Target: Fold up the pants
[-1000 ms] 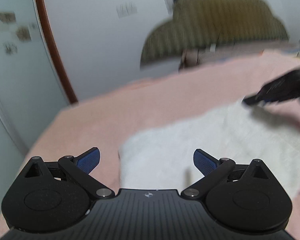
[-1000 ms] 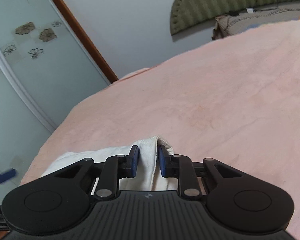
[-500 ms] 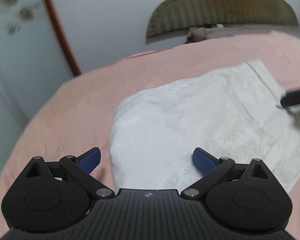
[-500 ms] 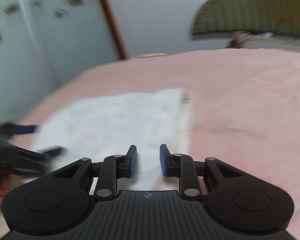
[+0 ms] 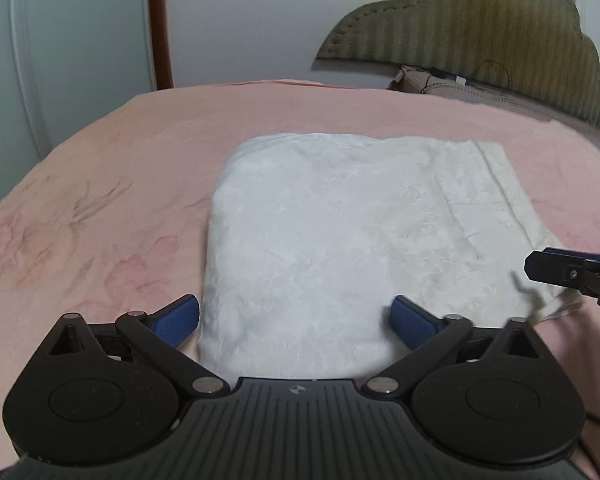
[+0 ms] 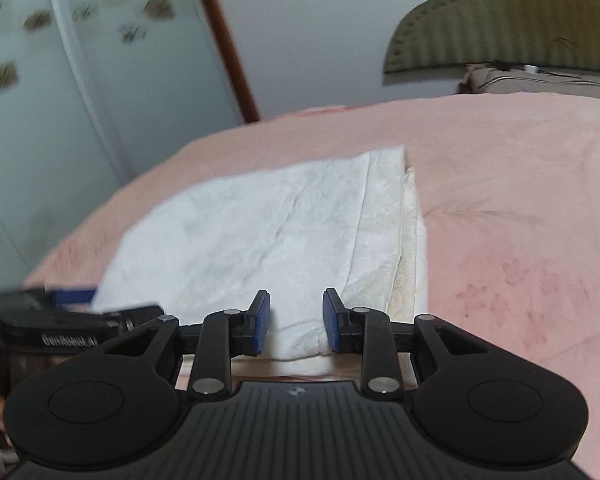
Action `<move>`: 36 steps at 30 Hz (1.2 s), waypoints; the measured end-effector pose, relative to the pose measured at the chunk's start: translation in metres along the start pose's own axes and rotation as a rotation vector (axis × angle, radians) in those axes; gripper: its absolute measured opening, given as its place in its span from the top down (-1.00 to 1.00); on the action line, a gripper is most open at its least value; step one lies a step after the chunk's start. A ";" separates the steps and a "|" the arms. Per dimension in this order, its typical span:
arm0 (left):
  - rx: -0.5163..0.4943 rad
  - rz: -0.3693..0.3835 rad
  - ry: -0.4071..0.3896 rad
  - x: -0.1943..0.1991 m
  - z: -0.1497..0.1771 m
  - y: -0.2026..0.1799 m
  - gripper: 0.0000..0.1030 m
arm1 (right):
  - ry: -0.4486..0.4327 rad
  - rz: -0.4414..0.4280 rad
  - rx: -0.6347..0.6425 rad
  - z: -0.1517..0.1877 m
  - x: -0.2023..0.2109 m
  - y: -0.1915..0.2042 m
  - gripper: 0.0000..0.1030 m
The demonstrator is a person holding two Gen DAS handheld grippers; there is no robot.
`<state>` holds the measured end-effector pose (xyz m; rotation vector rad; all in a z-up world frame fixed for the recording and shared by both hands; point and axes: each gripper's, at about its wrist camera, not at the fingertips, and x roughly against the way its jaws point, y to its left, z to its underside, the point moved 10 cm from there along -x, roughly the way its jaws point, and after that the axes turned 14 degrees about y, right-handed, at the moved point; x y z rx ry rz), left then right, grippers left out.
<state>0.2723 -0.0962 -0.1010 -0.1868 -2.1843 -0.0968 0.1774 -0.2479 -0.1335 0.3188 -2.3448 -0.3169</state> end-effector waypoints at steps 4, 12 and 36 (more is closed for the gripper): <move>0.015 0.016 -0.022 0.015 0.015 0.005 -1.00 | 0.021 -0.030 0.030 0.020 0.002 0.013 0.10; 0.035 0.012 -0.007 0.007 0.021 0.005 -1.00 | 0.048 0.005 -0.022 0.035 -0.002 0.007 -0.02; -0.001 -0.047 0.008 0.045 0.060 0.010 -0.99 | 0.123 0.096 -0.055 0.079 0.015 0.031 -0.95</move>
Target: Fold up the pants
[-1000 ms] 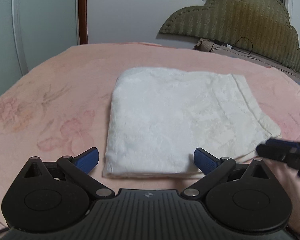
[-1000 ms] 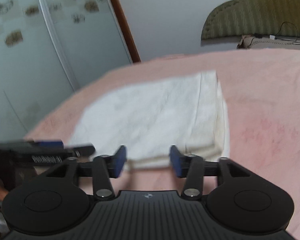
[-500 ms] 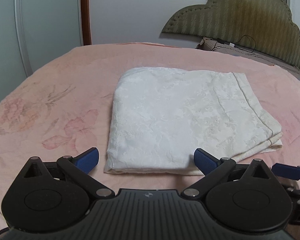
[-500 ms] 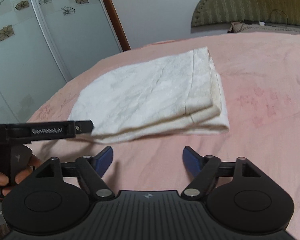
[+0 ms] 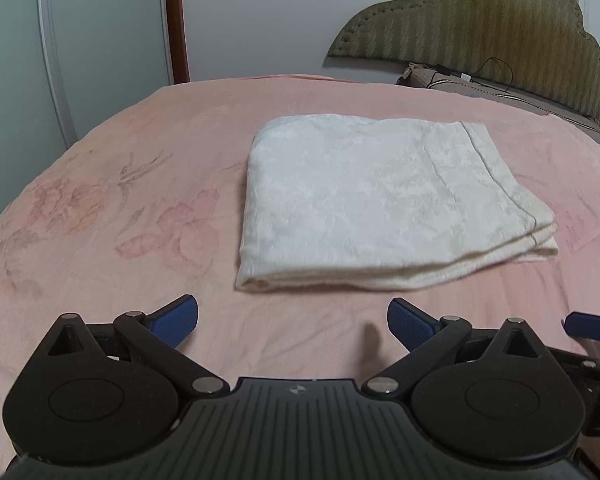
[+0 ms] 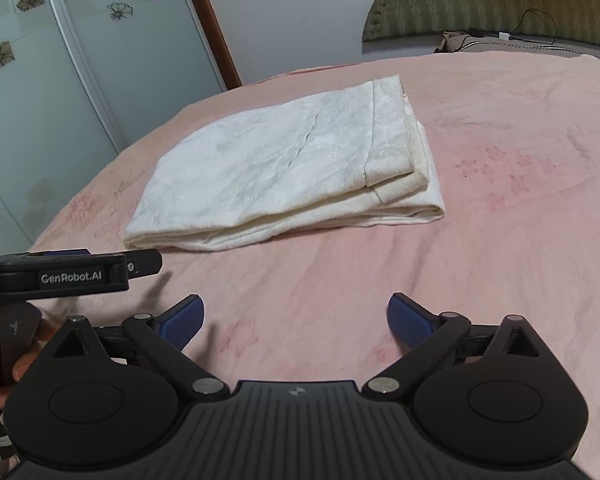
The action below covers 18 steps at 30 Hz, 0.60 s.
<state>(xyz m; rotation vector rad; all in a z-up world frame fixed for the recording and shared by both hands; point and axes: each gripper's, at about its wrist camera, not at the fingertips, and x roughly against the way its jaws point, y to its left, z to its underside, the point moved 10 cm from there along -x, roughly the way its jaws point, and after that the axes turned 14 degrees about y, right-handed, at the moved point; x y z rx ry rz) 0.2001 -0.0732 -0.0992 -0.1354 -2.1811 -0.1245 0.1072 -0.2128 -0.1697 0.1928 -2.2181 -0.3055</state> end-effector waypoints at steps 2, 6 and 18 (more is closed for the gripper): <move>-0.009 -0.002 0.002 0.001 0.006 0.001 -0.99 | 0.006 0.033 0.010 0.001 -0.001 0.004 -0.97; -0.025 -0.012 -0.003 0.002 0.015 0.002 -0.99 | 0.021 0.095 0.022 0.005 -0.002 0.008 -0.98; -0.013 -0.034 -0.024 -0.009 0.031 0.018 -1.00 | -0.024 0.182 0.020 0.010 -0.011 0.012 -1.00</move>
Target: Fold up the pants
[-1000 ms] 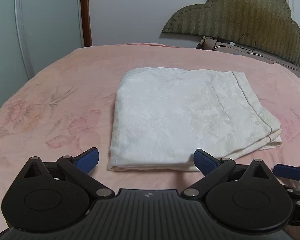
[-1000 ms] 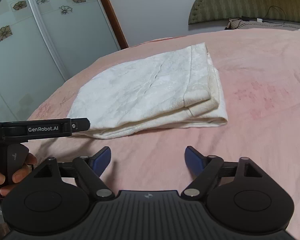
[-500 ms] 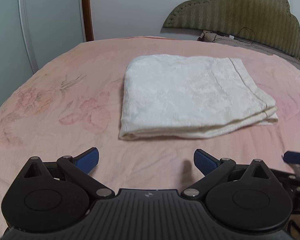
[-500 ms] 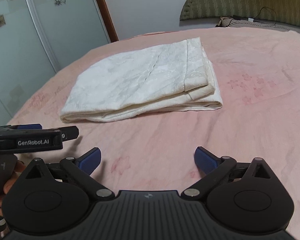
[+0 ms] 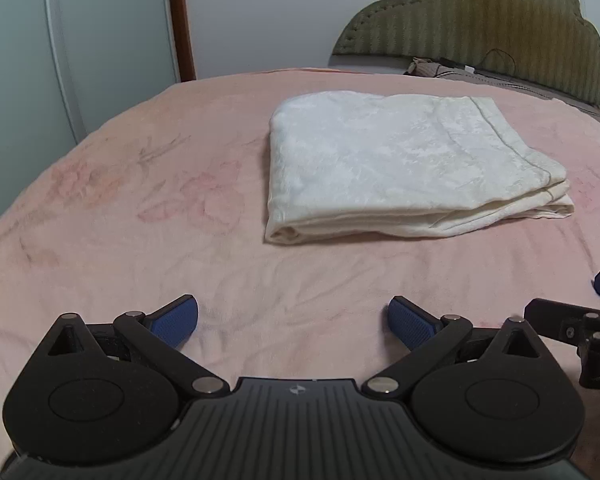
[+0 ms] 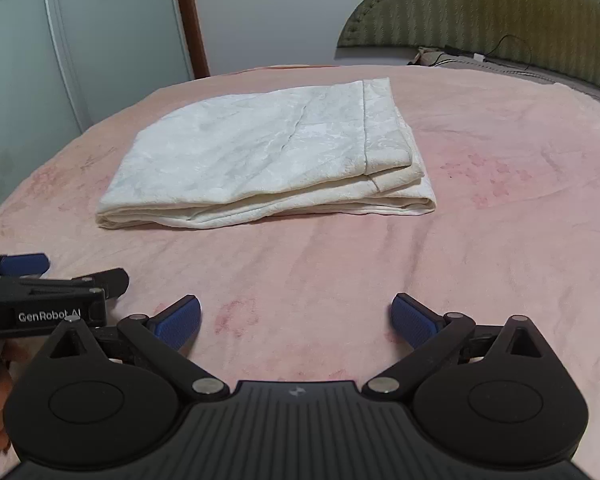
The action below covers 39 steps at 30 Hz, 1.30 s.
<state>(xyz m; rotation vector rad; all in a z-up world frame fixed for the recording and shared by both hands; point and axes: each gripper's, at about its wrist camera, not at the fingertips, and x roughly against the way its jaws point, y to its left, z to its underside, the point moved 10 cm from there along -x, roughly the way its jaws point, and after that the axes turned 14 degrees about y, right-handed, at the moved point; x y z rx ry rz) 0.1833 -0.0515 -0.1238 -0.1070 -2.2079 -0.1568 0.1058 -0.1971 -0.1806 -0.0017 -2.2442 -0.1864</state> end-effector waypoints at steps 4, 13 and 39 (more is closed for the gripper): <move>-0.010 -0.019 -0.017 0.002 0.001 -0.002 -1.00 | -0.014 0.061 0.035 0.003 -0.004 0.005 -1.00; -0.018 -0.037 -0.027 0.007 0.006 0.002 -1.00 | -0.006 0.063 0.017 0.003 0.001 -0.014 -1.00; 0.009 -0.014 -0.014 0.004 0.008 0.005 -1.00 | -0.021 0.085 0.023 0.006 -0.001 -0.013 -1.00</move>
